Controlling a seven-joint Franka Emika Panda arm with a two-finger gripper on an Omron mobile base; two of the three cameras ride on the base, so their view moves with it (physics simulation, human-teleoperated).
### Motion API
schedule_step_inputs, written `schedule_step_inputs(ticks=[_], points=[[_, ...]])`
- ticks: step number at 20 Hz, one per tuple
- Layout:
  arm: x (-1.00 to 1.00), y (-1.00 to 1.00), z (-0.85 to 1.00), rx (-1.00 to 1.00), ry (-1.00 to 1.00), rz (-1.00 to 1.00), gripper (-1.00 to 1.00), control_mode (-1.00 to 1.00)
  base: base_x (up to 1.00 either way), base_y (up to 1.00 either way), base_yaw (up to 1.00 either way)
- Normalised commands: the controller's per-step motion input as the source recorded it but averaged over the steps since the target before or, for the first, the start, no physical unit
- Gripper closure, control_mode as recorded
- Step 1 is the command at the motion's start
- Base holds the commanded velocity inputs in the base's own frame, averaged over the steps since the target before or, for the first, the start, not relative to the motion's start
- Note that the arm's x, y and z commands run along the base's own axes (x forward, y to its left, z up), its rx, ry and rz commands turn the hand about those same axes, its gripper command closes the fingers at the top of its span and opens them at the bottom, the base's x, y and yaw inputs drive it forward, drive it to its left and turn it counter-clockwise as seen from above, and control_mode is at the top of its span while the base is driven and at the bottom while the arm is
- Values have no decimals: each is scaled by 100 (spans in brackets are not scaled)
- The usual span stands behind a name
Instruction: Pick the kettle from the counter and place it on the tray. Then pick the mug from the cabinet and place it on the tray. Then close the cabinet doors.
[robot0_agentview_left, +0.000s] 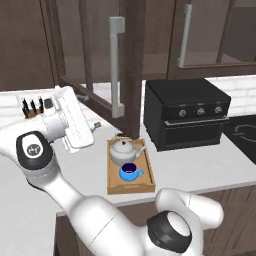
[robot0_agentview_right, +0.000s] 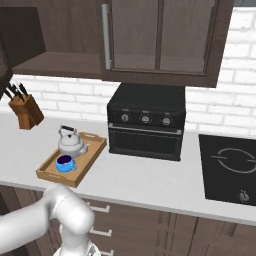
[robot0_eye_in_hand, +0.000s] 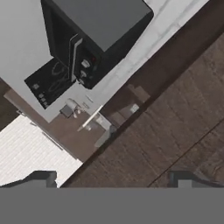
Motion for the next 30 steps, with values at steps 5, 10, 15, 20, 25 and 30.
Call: schedule_step_inputs(ticks=[5,10,15,20,25,30], points=[[17,-88,0,23,-4,2,-100,-100,0,0,0],[28,-87,0,29,-8,12,-100,-100,0,0,0],[40,-70,0,30,-12,24,-100,-100,0,0,0],[53,-64,0,32,-19,34,-100,-100,0,0,0],[59,-60,0,29,-28,38,-100,-100,0,0,0],[77,-47,0,25,-20,34,-100,-100,0,0,0]])
